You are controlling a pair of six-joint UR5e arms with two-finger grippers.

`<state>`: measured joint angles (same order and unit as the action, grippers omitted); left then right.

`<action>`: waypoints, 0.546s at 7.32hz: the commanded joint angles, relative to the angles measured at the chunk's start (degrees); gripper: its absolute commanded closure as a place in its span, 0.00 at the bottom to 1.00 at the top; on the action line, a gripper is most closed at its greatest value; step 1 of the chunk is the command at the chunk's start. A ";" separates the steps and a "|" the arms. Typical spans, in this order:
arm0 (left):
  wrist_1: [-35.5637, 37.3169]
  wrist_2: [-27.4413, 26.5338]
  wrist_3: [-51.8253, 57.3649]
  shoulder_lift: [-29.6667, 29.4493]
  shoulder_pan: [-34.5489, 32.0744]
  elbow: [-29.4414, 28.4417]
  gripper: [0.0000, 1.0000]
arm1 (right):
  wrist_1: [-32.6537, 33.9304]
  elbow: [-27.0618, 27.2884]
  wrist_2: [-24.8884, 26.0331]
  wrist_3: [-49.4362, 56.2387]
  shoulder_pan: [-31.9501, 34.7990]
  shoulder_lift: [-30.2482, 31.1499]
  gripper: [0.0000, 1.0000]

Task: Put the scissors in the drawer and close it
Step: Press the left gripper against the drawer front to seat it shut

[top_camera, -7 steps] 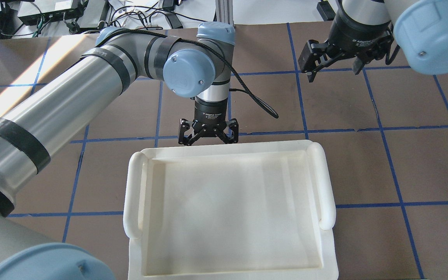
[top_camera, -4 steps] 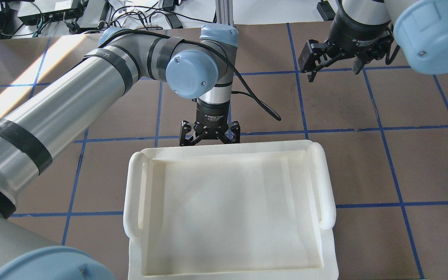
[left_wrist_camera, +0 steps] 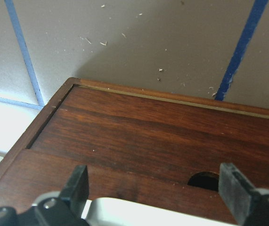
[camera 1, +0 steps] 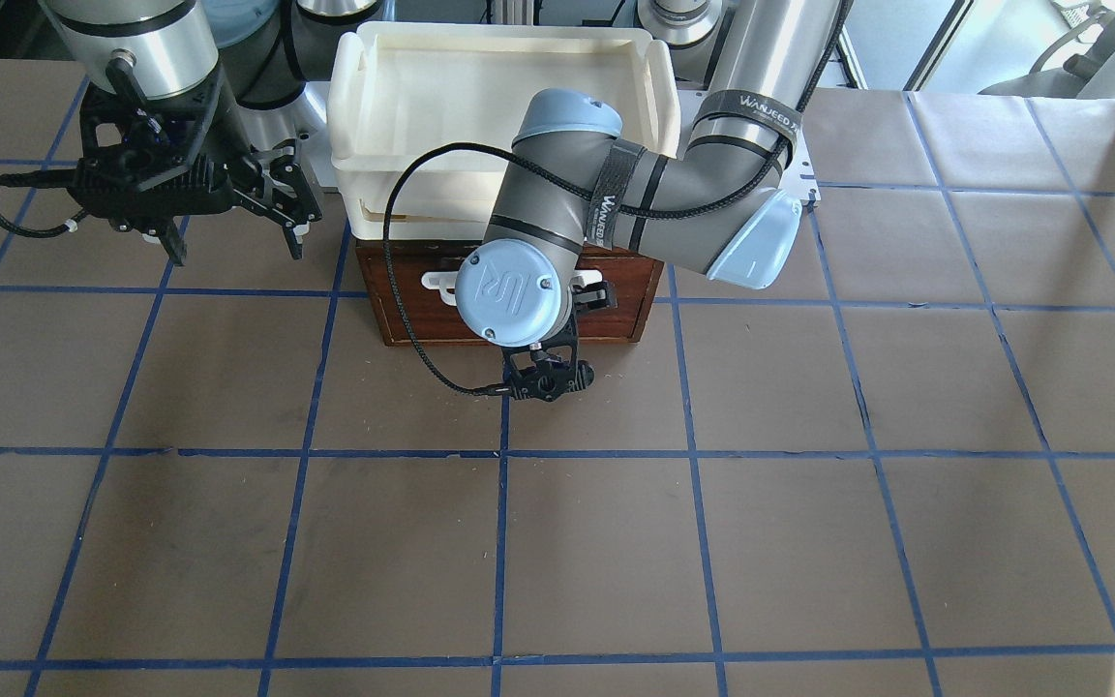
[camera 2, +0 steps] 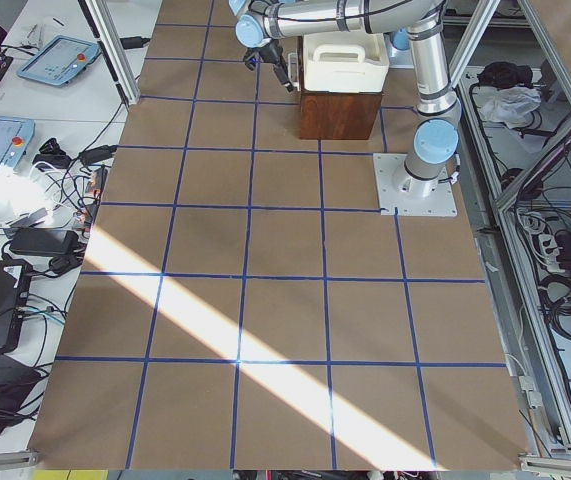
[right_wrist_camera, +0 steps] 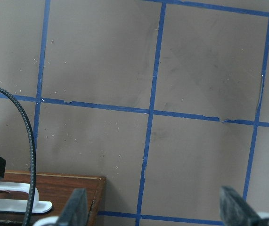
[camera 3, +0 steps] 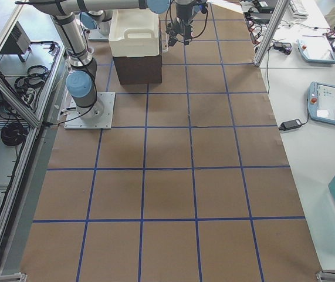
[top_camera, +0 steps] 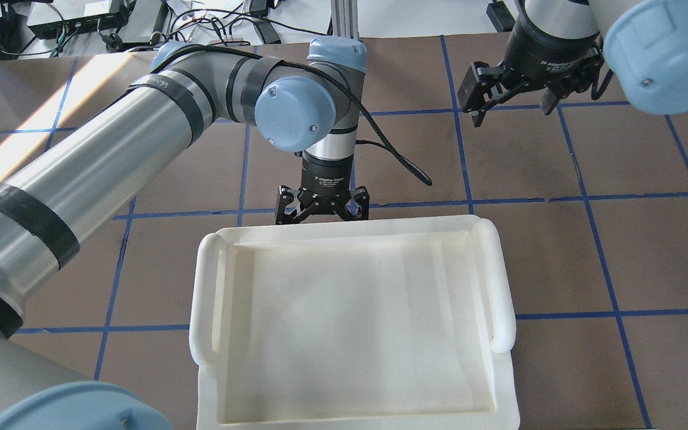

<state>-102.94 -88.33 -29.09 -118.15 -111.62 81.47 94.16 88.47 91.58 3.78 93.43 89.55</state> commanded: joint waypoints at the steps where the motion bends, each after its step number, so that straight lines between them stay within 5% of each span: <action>1: 0.11 -0.09 -0.01 0.12 0.00 -0.09 0.00 | 0.05 -0.05 0.00 0.09 0.00 0.01 0.00; 4: 12.37 0.44 1.57 1.34 4.19 -1.84 0.00 | 0.05 0.03 0.00 0.00 0.00 0.01 0.00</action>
<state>-96.02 -88.17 -28.33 -117.44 -109.98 80.36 94.22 88.49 91.58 3.79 93.43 89.53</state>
